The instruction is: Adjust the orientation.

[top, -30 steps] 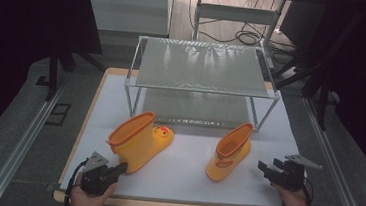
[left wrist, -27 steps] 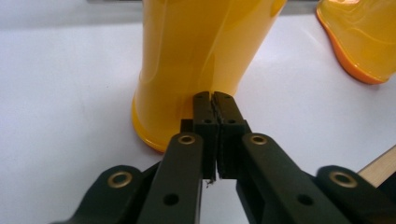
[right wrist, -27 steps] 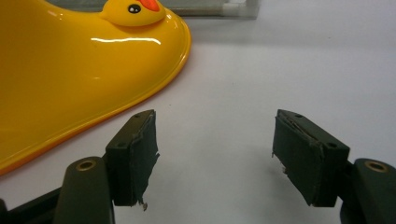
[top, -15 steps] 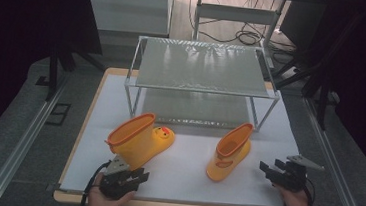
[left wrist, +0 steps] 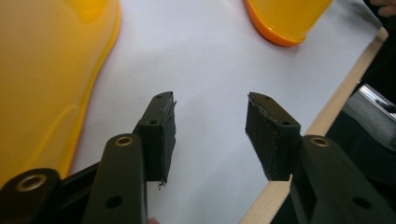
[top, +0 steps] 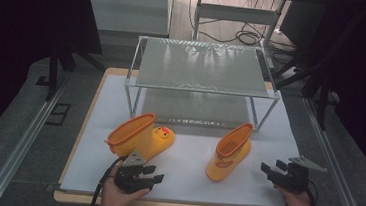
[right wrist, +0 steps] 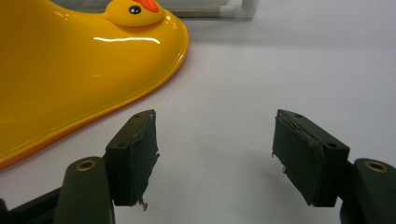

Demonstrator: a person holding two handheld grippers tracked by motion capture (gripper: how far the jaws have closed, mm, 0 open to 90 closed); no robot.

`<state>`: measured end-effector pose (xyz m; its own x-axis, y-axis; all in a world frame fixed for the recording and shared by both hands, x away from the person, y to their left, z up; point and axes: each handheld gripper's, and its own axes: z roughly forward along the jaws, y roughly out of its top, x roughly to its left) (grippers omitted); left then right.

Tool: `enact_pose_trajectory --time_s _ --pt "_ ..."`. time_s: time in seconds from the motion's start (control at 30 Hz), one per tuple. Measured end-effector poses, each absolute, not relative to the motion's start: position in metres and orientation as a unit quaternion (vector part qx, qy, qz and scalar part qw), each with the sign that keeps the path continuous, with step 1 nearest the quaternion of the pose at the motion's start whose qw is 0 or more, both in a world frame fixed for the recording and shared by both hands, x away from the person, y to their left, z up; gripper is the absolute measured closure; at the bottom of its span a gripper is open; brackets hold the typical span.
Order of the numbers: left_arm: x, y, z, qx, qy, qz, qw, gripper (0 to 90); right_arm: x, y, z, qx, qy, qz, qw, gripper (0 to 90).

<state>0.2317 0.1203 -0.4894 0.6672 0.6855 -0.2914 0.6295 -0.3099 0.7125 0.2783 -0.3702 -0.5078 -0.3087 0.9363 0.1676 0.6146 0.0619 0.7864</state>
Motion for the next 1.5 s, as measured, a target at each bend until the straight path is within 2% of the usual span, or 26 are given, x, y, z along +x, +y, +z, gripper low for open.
enact_pose_trajectory --time_s 0.27,0.5,0.6,0.97,1.23,1.5 --pt "0.242 0.110 -0.471 0.832 0.380 0.001 0.405 50.1 0.279 -0.372 -0.509 0.563 0.690 0.415 0.189 29.7" --pt "0.257 0.088 -0.442 0.845 0.336 -0.083 0.409 48.3 0.280 -0.372 -0.510 0.560 0.693 0.415 0.182 29.6" --pt "0.263 0.082 -0.429 0.846 0.324 -0.101 0.411 48.2 0.279 -0.373 -0.510 0.558 0.695 0.413 0.185 29.7" --pt "0.275 0.064 -0.384 0.843 0.311 -0.128 0.419 48.5 0.279 -0.375 -0.509 0.556 0.697 0.411 0.194 30.0" --pt "0.284 0.045 -0.343 0.856 0.304 -0.110 0.404 49.3 0.278 -0.373 -0.508 0.554 0.702 0.404 0.195 30.0" --pt "0.302 0.030 -0.333 0.862 0.310 -0.109 0.385 49.4 0.279 -0.375 -0.509 0.556 0.700 0.403 0.195 30.0"
